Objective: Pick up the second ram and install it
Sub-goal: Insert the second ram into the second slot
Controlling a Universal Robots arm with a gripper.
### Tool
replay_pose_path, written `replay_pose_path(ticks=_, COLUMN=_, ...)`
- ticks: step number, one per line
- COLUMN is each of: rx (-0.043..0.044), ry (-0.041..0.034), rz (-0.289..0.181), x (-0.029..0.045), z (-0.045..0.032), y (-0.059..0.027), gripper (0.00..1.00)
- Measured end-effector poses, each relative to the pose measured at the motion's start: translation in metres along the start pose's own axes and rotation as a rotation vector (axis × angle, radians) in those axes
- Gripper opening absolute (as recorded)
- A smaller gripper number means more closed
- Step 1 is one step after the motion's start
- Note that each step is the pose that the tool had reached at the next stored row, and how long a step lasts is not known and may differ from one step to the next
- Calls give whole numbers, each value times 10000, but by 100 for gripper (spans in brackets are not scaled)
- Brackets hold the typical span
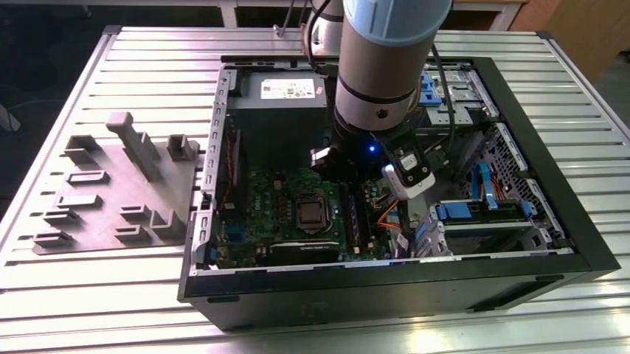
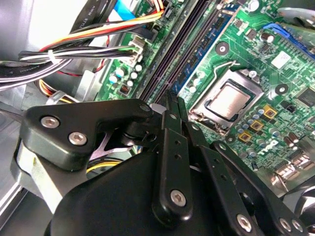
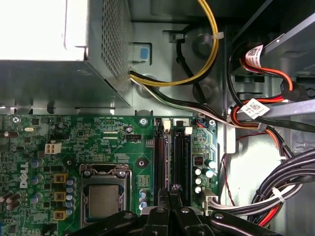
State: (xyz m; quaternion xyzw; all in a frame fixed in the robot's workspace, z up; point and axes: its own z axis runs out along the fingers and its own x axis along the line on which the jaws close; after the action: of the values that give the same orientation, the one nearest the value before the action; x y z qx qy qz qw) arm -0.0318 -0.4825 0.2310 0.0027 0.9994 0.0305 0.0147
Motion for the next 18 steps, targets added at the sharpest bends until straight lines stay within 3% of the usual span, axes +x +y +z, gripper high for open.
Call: replay_pose_path(ticks=18, rx=4, ry=2, rz=0, x=1, z=36, y=-7, gripper=11)
